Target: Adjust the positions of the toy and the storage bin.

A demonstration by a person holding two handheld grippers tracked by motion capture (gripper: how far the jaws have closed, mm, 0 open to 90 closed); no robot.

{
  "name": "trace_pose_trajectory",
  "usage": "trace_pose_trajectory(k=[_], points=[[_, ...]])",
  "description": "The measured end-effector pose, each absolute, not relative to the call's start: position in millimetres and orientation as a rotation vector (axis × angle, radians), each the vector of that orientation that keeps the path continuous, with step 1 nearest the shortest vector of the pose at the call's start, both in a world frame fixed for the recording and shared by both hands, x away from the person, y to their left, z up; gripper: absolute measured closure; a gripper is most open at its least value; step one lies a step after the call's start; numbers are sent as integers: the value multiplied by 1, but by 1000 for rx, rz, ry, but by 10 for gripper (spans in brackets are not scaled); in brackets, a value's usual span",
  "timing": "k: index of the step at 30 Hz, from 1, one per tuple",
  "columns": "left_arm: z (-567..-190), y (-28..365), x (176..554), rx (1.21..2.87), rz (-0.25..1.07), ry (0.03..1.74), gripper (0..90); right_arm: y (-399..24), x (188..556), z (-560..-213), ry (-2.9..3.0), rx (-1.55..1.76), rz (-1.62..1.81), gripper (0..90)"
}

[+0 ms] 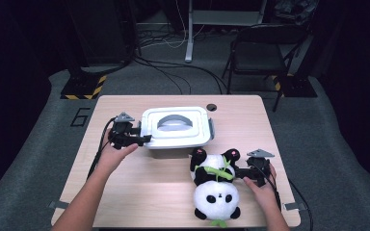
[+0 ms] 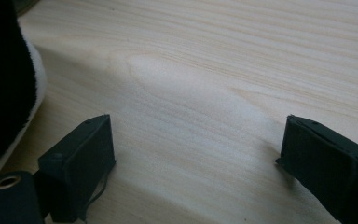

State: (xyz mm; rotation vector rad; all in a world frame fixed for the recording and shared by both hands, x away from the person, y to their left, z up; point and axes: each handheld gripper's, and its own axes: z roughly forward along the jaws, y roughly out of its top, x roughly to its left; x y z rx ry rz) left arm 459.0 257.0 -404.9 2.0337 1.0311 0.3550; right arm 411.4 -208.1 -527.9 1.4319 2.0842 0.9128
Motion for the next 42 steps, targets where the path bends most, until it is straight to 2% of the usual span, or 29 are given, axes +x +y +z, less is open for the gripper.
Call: trace_pose_trajectory(k=[12,18,26,33,42], points=[[-403,255,442,2042,377,1015,383,-208,411,-528,2087,1428,915,88],[-403,259,436,2020,335,1009,383,-208,411,-528,2087,1428,915,88],[-398,259,451,2017,362,1013,418,-208,411,-528,2088,1428,915,88],[-393,238,472,2032,392,922,436,-208,411,-528,2089,1430,916,88],[-398,219,491,2023,368,907,452,-207,411,-528,2087,1436,920,88]])
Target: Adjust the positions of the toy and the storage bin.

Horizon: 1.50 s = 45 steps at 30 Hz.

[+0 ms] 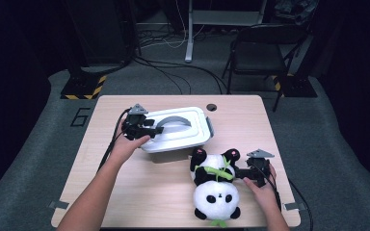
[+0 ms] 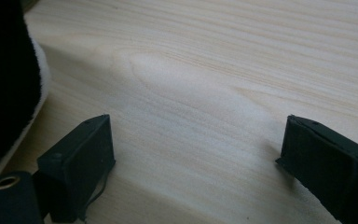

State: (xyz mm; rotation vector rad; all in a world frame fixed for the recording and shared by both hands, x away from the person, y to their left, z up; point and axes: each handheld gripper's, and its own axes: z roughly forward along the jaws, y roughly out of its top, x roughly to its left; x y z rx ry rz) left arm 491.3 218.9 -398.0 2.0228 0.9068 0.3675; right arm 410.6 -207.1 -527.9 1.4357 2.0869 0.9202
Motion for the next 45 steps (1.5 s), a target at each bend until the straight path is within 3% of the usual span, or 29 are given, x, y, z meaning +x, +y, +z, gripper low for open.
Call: trace_pose_trajectory(k=[14,20,24,31,45], points=[[-396,211,489,2067,360,881,610,-207,411,-528,2087,1435,920,87],[-397,211,482,2063,337,882,599,-207,411,-528,2090,1430,917,86],[-397,211,479,2076,344,861,640,-207,411,-528,2088,1434,920,86],[-397,209,474,2091,412,862,653,-207,411,-528,2087,1435,921,86],[-398,242,435,2073,438,907,662,-207,411,-528,2094,1428,914,79]])
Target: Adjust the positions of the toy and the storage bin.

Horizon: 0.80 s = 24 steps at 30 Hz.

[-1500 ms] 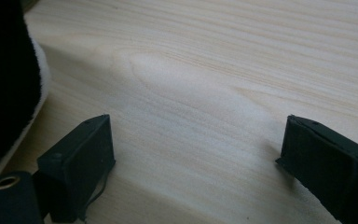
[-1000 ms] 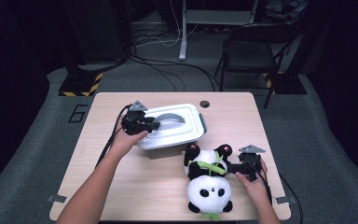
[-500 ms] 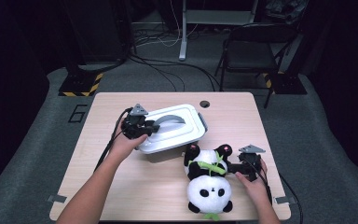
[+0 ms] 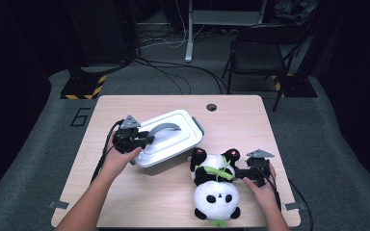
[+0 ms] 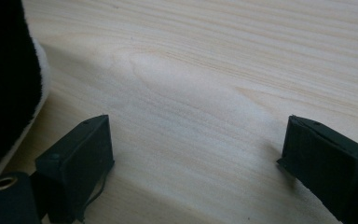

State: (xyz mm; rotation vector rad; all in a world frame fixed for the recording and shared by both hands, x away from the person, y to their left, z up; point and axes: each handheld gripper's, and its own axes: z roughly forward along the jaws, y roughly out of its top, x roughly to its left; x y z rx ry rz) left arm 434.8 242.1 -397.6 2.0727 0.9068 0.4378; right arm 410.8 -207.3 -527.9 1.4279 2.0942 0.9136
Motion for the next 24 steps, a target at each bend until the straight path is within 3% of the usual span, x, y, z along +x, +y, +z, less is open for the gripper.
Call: trace_pose_trajectory(k=[12,17,19,24], points=[[-400,271,394,2052,424,890,663,-207,411,-528,2094,1428,913,79],[-399,274,394,2054,406,888,653,-207,411,-528,2092,1427,911,77],[-395,274,398,2044,387,905,575,-207,411,-528,2095,1425,911,76],[-389,267,406,2066,383,878,568,-207,411,-528,2096,1422,911,76]])
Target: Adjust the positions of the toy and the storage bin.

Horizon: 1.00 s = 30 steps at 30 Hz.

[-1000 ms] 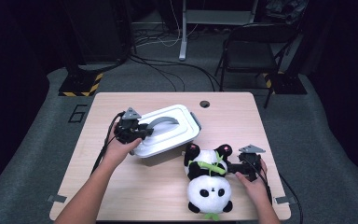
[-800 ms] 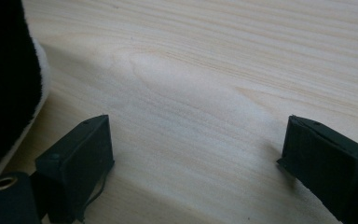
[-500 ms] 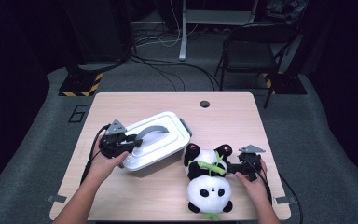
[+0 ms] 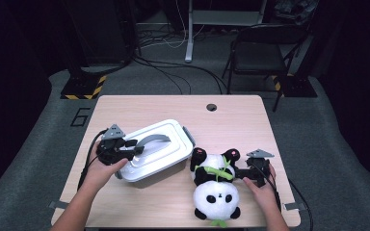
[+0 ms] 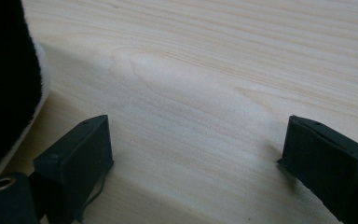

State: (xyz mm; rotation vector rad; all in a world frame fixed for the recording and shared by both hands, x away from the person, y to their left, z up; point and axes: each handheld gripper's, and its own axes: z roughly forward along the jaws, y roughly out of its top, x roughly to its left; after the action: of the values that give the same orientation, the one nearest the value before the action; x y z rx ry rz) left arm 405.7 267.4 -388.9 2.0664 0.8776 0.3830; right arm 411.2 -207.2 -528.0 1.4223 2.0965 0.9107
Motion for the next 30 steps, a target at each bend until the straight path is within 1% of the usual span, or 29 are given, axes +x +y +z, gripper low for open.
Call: trace_pose_trajectory(k=[5,8,9,13,19,30], points=[[-384,254,414,2078,368,842,569,-207,411,-528,2096,1422,911,76],[-383,245,417,2092,391,836,571,-207,411,-528,2095,1423,909,76],[-382,242,420,2089,394,837,587,-207,411,-528,2095,1424,909,76],[-382,239,423,2084,382,839,598,-207,411,-528,2094,1426,909,76],[-384,234,424,2086,402,831,604,-207,411,-528,2096,1424,910,75],[-382,236,415,2104,320,802,662,-207,411,-528,2096,1424,910,75]])
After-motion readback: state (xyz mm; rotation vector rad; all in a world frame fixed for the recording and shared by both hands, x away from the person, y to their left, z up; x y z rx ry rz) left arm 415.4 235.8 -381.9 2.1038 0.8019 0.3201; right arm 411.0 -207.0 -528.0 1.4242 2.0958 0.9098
